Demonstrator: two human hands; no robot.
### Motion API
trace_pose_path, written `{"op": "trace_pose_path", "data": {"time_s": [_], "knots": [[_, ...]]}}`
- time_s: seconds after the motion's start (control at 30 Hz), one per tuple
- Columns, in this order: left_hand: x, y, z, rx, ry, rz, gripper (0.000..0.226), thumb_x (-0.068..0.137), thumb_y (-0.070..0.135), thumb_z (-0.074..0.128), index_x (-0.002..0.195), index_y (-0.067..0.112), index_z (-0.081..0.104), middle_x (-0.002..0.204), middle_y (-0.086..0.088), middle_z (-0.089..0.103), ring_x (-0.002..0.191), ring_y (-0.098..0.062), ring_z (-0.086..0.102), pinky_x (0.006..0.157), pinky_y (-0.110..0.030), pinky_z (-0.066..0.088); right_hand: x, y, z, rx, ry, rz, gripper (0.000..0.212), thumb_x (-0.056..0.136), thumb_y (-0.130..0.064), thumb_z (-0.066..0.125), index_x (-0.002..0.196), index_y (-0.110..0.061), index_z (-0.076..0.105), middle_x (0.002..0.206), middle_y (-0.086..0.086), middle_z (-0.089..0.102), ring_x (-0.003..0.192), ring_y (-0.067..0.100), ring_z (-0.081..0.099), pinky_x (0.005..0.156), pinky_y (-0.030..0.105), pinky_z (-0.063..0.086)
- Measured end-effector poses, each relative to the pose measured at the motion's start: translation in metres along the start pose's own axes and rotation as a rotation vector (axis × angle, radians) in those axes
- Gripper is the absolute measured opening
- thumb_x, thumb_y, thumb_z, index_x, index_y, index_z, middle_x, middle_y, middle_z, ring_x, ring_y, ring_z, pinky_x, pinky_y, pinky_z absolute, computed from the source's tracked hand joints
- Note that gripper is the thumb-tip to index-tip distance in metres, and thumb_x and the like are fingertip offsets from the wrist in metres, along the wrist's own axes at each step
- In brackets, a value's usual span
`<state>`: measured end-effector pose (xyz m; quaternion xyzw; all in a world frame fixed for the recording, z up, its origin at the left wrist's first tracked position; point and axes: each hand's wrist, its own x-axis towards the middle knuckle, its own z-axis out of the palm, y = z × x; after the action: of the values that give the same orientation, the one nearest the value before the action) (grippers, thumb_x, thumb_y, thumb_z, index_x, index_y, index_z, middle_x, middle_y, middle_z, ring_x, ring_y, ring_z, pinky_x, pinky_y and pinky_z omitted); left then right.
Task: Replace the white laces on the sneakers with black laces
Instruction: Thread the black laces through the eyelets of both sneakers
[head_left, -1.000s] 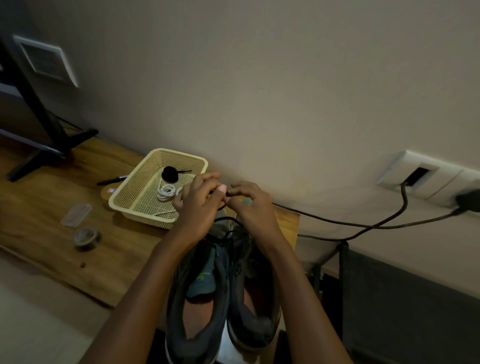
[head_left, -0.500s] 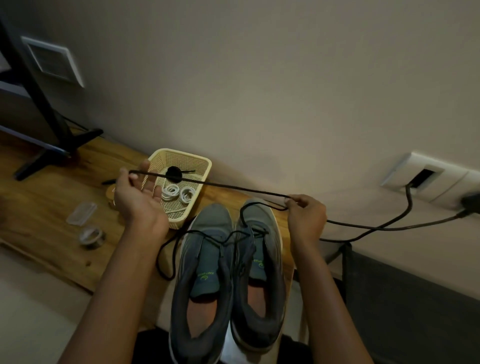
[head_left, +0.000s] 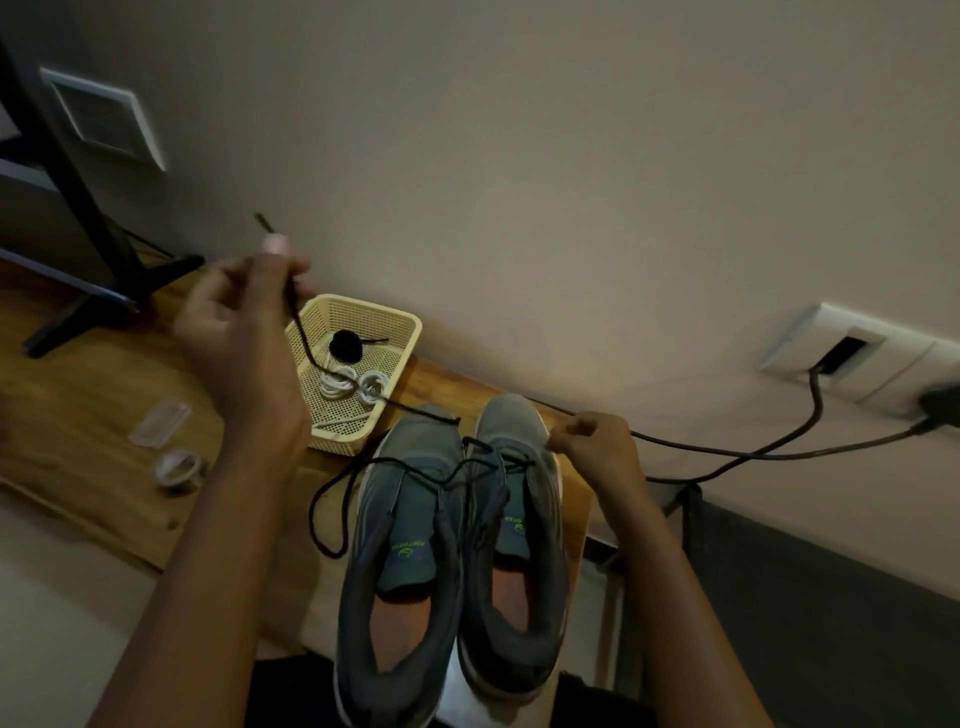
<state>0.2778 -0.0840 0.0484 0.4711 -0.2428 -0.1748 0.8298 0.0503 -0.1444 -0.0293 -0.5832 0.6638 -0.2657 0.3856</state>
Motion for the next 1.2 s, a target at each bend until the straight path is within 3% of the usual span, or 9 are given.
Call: {"op": "trace_pose_path", "data": {"time_s": [0.07,0.13,0.27,0.37,0.47,0.57,0.7,0.83,1.2], "knots": [[-0.012,-0.006,0.007,0.204,-0.160,0.007,0.010,0.087,0.015,0.067,0.081,0.021,0.062,0.073,0.008,0.070,0.070,-0.006,0.066,0.068,-0.020,0.052,-0.002,0.005,-0.002,-0.098,-0.102,0.009,0.016,0.083,-0.011,0.067,0.070,-0.001,0.066,0.073,0.016,0.062,0.065,0.015,0.056,0.065,0.031,0.051],[-0.027,-0.021,0.014,0.352,-0.310,-0.059,0.013,0.082,0.013,0.072,0.089,0.020,0.064,0.081,0.000,0.071,0.076,-0.009,0.068,0.069,-0.020,0.053,-0.003,0.007,-0.001,-0.181,-0.183,0.004,0.027,0.083,-0.022,0.069,0.064,-0.004,0.063,0.064,0.009,0.056,0.052,0.009,0.045,0.049,0.022,0.039],[-0.063,-0.052,0.031,0.647,-0.628,-0.115,0.017,0.083,0.016,0.071,0.100,0.014,0.072,0.089,0.001,0.072,0.080,-0.006,0.065,0.072,-0.013,0.050,-0.005,0.005,0.003,-0.276,-0.281,-0.041,0.031,0.077,-0.034,0.075,0.067,-0.009,0.061,0.064,0.004,0.056,0.057,0.011,0.048,0.053,0.024,0.035],[-0.091,-0.072,0.034,0.889,-0.789,-0.053,0.006,0.088,0.027,0.064,0.088,0.023,0.069,0.082,0.014,0.062,0.085,-0.010,0.062,0.086,-0.031,0.046,-0.005,0.005,0.003,-0.338,-0.295,-0.049,0.025,0.074,-0.027,0.078,0.080,-0.004,0.068,0.073,0.005,0.060,0.067,0.014,0.054,0.055,0.025,0.038],[-0.109,-0.084,0.030,1.236,-0.868,0.078,0.016,0.094,0.036,0.052,0.103,0.027,0.063,0.116,0.008,0.052,0.114,-0.015,0.044,0.092,-0.031,0.025,-0.005,0.006,0.002,-0.339,-0.277,-0.055,0.019,0.079,-0.018,0.072,0.085,0.000,0.072,0.075,0.009,0.063,0.061,0.011,0.051,0.053,0.022,0.038],[-0.117,-0.084,0.028,1.484,-0.929,0.210,0.027,0.096,0.036,0.047,0.117,0.026,0.061,0.145,0.003,0.032,0.134,-0.023,0.021,0.104,-0.041,0.020,-0.004,0.009,0.002,-0.312,-0.270,-0.031,0.017,0.085,-0.011,0.064,0.092,0.002,0.073,0.089,0.017,0.068,0.070,0.015,0.055,0.062,0.026,0.044],[-0.118,-0.082,0.030,1.550,-0.967,0.213,0.027,0.094,0.035,0.050,0.117,0.025,0.062,0.154,0.002,0.021,0.143,-0.027,0.005,0.112,-0.048,0.008,-0.003,0.012,0.000,-0.268,-0.279,-0.003,0.020,0.086,-0.002,0.056,0.096,0.005,0.072,0.099,0.019,0.069,0.078,0.020,0.058,0.071,0.033,0.048],[-0.119,-0.085,0.033,1.575,-0.985,0.157,0.027,0.093,0.033,0.054,0.116,0.024,0.063,0.155,0.002,0.021,0.144,-0.028,0.002,0.113,-0.050,0.005,-0.004,0.013,0.000,-0.186,-0.266,0.039,0.021,0.089,-0.003,0.054,0.097,0.006,0.071,0.090,0.014,0.065,0.067,0.008,0.051,0.056,0.020,0.043],[-0.119,-0.090,0.033,1.571,-1.005,0.118,0.021,0.095,0.028,0.051,0.108,0.026,0.067,0.151,0.003,0.027,0.145,-0.029,0.000,0.112,-0.057,-0.006,-0.003,0.012,0.000,-0.170,-0.244,0.060,0.021,0.089,-0.005,0.055,0.097,0.008,0.070,0.101,0.022,0.067,0.064,0.009,0.050,0.056,0.020,0.042]]}}
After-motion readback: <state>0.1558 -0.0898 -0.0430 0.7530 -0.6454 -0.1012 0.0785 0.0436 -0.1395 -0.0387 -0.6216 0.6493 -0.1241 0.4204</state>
